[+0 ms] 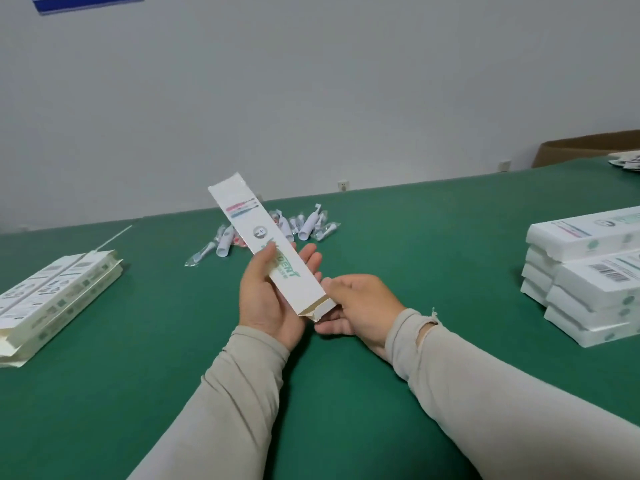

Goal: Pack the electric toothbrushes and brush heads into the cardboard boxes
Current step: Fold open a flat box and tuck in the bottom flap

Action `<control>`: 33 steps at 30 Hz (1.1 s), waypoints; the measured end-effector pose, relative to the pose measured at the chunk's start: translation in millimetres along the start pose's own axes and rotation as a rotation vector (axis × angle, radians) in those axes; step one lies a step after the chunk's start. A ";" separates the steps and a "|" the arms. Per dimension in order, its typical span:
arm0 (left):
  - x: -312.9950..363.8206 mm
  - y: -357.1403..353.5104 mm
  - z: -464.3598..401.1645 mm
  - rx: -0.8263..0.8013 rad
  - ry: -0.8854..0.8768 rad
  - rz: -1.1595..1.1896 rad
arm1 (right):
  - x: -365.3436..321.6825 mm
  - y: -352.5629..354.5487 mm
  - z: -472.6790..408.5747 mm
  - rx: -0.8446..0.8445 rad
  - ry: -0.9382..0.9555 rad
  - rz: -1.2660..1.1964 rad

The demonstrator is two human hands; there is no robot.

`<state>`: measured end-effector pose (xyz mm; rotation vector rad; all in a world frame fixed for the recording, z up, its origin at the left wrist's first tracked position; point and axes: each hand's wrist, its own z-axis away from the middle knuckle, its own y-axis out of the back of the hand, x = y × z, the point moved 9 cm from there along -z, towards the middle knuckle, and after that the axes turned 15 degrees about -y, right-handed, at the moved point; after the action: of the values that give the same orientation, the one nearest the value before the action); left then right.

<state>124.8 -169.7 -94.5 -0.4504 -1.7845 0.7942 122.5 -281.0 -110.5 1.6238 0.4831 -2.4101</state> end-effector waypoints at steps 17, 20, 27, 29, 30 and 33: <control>-28.2 23.4 -13.3 0.206 0.106 0.059 | -29.8 16.9 22.5 0.292 0.527 0.548; -35.2 22.2 -9.2 0.205 0.150 0.037 | -26.3 13.2 22.0 0.252 0.490 0.525; -33.6 19.7 -4.8 0.221 0.172 0.025 | -25.5 10.2 24.1 0.230 0.478 0.514; -33.8 17.4 -3.4 0.215 0.176 0.027 | -27.7 11.6 24.6 0.255 0.483 0.512; -33.4 16.7 -3.4 0.213 0.174 0.026 | -28.2 12.4 24.5 0.256 0.483 0.512; -30.3 19.5 -4.9 0.229 0.157 0.000 | -27.0 10.7 22.6 0.216 0.462 0.527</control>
<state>138.5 -174.0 -127.9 -0.3505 -1.5284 0.9253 116.9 -299.9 -79.4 2.0852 -0.1470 -1.7501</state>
